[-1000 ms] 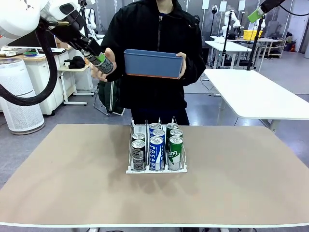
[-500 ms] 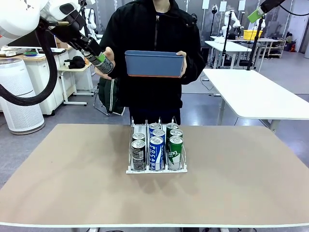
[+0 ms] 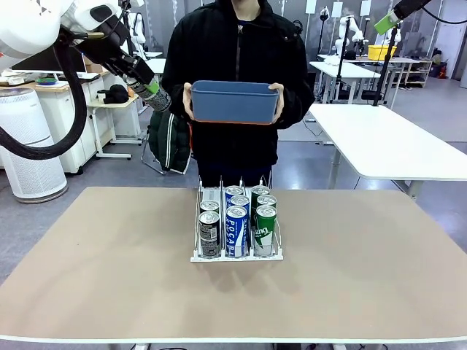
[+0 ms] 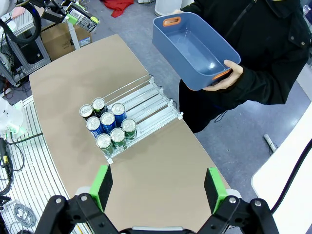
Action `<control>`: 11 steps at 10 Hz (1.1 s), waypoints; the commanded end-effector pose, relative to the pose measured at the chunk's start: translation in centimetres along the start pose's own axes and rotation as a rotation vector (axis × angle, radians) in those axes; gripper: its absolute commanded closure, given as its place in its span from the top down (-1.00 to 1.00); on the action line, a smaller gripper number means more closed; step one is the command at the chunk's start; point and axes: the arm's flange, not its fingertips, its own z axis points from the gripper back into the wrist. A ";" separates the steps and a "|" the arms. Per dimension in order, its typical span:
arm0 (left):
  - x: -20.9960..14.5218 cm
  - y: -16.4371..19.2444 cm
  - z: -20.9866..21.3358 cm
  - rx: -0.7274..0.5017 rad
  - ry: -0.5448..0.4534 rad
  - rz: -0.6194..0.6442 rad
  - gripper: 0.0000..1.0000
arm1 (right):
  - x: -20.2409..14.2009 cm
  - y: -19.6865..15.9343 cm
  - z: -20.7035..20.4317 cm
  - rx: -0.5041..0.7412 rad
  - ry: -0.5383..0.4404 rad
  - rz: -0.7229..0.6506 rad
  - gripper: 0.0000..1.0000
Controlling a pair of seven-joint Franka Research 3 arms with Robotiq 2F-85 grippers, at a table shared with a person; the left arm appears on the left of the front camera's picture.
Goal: Fill the beverage cans into the dispenser.
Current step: Place the picked Pepsi coke in the line of the Automatic Can Dispenser with the same cans.
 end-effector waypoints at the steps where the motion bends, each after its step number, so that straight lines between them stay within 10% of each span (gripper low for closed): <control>1: 0.0 -0.5 0.1 0.031 0.033 0.005 0.16 | 0.0 0.1 0.0 0.007 0.001 -0.007 1.00; 5: -1.0 -7.2 0.5 0.173 0.169 0.034 0.16 | 0.0 0.1 0.0 0.007 0.001 -0.007 1.00; 11: -6.3 -16.2 -3.1 -0.002 0.346 -0.115 0.16 | 0.0 0.1 0.0 0.007 0.001 -0.007 1.00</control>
